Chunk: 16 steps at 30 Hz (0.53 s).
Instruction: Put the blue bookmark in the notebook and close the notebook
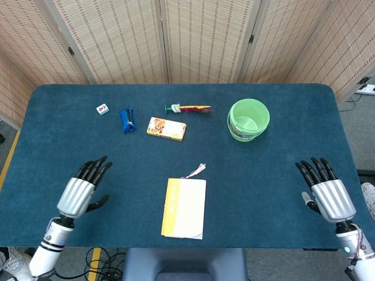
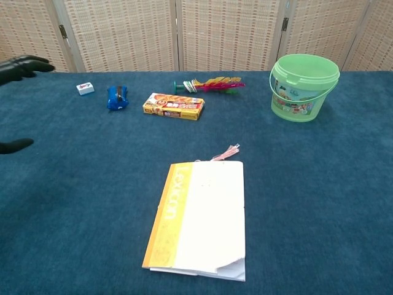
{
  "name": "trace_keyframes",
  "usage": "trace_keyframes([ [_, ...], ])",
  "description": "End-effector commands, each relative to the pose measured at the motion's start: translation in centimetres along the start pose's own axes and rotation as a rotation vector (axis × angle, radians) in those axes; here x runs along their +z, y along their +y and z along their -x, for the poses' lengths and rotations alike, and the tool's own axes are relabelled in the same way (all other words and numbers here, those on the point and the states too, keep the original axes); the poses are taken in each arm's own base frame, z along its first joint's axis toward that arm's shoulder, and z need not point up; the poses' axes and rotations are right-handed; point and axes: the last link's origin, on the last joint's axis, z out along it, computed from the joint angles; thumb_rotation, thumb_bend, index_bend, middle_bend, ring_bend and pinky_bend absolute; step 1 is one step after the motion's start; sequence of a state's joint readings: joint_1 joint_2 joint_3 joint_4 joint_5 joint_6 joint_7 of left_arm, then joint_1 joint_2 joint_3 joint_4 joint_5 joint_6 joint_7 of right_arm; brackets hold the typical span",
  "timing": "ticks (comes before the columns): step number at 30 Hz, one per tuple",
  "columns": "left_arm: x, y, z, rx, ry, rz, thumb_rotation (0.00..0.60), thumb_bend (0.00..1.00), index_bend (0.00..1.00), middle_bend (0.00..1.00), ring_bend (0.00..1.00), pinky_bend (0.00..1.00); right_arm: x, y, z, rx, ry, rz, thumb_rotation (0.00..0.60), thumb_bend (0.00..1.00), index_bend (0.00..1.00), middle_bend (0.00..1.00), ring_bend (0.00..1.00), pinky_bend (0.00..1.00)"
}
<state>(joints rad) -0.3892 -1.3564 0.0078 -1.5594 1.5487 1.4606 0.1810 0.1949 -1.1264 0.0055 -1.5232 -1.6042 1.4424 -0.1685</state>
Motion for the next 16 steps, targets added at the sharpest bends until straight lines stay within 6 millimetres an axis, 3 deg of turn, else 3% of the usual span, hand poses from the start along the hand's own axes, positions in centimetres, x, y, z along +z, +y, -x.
trace_keyframes([
  [1, -1.4, -2.1, -1.2, 0.004, 0.027, -0.102, 0.6, 0.29, 0.05, 0.01, 0.12, 0.16, -0.9, 0.4, 0.0, 0.026, -0.01, 0.016, 0.6, 0.28, 0.07, 0.13, 0.04, 0.1],
  [7, -5.2, -4.8, -2.2, -0.007, 0.023, -0.273, 0.6, 0.29, 0.07, 0.01, 0.12, 0.16, -2.7, 0.8, 0.0, 0.047, -0.015, 0.043, 0.6, 0.27, 0.07, 0.13, 0.04, 0.1],
  [16, -9.5, -5.7, -2.6, -0.007, -0.018, -0.403, 0.6, 0.29, 0.07, 0.01, 0.12, 0.16, -4.3, 0.9, 0.3, 0.072, -0.021, 0.055, 0.6, 0.27, 0.07, 0.13, 0.04, 0.1],
])
